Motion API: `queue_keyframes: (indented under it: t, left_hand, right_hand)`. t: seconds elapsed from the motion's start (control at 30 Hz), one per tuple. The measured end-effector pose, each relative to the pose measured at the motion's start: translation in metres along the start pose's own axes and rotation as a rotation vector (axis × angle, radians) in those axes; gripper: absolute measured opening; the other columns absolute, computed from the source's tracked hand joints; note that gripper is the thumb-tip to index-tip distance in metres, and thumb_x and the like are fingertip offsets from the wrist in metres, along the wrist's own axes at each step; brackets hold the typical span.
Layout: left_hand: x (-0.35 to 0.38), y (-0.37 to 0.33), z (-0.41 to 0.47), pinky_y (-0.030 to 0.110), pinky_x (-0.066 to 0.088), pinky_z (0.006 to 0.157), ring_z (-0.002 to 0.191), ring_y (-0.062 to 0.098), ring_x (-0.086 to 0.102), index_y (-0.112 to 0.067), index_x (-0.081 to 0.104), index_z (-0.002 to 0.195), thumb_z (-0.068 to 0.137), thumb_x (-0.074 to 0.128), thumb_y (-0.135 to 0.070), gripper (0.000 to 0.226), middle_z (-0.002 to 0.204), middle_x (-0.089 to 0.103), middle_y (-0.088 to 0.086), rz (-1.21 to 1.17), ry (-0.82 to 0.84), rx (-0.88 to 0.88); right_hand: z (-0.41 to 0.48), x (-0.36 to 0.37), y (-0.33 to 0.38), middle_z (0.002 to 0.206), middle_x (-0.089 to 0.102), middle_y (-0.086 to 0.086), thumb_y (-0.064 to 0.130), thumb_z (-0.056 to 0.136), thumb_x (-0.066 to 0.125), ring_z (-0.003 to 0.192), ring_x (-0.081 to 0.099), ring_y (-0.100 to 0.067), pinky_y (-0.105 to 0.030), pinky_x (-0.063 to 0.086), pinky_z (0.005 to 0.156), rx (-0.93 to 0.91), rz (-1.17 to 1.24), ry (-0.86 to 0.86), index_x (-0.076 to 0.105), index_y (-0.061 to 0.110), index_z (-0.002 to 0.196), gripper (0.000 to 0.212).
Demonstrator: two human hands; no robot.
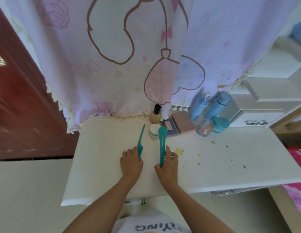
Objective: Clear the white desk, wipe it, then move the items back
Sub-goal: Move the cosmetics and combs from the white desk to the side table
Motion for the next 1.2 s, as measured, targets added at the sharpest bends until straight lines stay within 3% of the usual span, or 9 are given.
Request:
queue_keyframes:
  t: [0.23,0.43,0.53,0.63,0.73,0.87,1.1,1.2]
  left_hand:
    - [-0.005,0.007,-0.001,0.033,0.04,0.083,0.107,0.026,0.048,-0.012,0.033,0.131,0.082,0.054,-0.018,0.053,0.116,0.054,0.012,-0.071,0.068,-0.142]
    - [-0.014,0.016,-0.009,0.029,0.044,0.076,0.09,0.029,0.055,-0.002,0.046,0.118,0.085,0.052,-0.01,0.034,0.113,0.045,0.018,-0.279,0.028,-0.157]
    - [-0.021,0.027,-0.017,0.024,0.043,0.073,0.083,0.027,0.053,0.001,0.049,0.115,0.085,0.053,-0.008,0.032,0.112,0.04,0.017,-0.373,-0.036,-0.151]
    - [-0.031,0.043,-0.027,0.022,0.044,0.075,0.08,0.02,0.048,0.002,0.048,0.117,0.085,0.055,-0.007,0.034,0.111,0.039,0.016,-0.435,-0.105,-0.179]
    - [-0.043,0.063,-0.037,0.026,0.046,0.083,0.087,0.023,0.05,0.001,0.046,0.122,0.086,0.056,-0.007,0.038,0.113,0.039,0.016,-0.473,-0.172,-0.25]
    - [-0.063,0.096,-0.056,0.026,0.042,0.078,0.091,0.025,0.051,-0.003,0.043,0.128,0.084,0.054,-0.003,0.045,0.111,0.045,0.016,-0.502,-0.271,-0.35]
    - [-0.098,0.156,-0.108,0.023,0.041,0.076,0.086,0.021,0.049,-0.008,0.042,0.132,0.086,0.055,-0.006,0.047,0.116,0.045,0.013,-0.495,-0.476,-0.581]
    - [-0.11,0.17,-0.136,0.031,0.046,0.08,0.092,0.027,0.053,-0.008,0.043,0.132,0.086,0.054,-0.004,0.047,0.119,0.045,0.014,-0.516,-0.569,-0.678]
  right_hand:
    - [-0.002,0.002,0.003,0.136,0.027,-0.011,0.005,0.08,0.055,0.114,0.039,-0.021,-0.025,0.04,0.093,-0.046,0.02,0.013,0.02,0.016,0.142,0.072]
    - [-0.001,0.008,0.007,0.132,0.031,-0.008,0.008,0.079,0.058,0.107,0.046,-0.017,-0.019,0.042,0.086,-0.091,0.035,0.066,0.028,0.017,0.138,0.067]
    - [-0.001,0.013,0.013,0.131,0.033,-0.007,0.008,0.079,0.059,0.107,0.046,-0.016,-0.017,0.04,0.084,-0.131,0.03,0.1,0.032,0.017,0.136,0.064]
    - [-0.002,0.021,0.022,0.132,0.036,-0.008,0.007,0.079,0.058,0.112,0.044,-0.02,-0.023,0.042,0.091,-0.19,-0.014,0.126,0.037,0.016,0.134,0.059]
    - [-0.006,0.035,0.035,0.131,0.04,-0.009,0.006,0.079,0.057,0.113,0.043,-0.022,-0.031,0.042,0.096,-0.245,-0.058,0.18,0.039,0.015,0.134,0.058]
    - [-0.013,0.062,0.06,0.133,0.039,-0.009,0.009,0.081,0.057,0.115,0.044,-0.021,-0.029,0.041,0.099,-0.33,-0.095,0.298,0.037,0.013,0.135,0.058]
    - [-0.037,0.111,0.12,0.135,0.04,-0.009,0.013,0.082,0.057,0.116,0.047,-0.022,-0.026,0.04,0.097,-0.609,-0.181,0.498,0.043,0.007,0.131,0.052]
    - [-0.048,0.121,0.141,0.133,0.042,-0.009,0.012,0.081,0.057,0.116,0.046,-0.022,-0.025,0.04,0.094,-0.738,-0.192,0.548,0.046,0.006,0.129,0.049]
Point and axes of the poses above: each hand's wrist, its own z-axis towards the middle knuckle, its own x-axis out of the palm, y = z × x, the point moved 7 cm from there along z, towards the middle knuckle
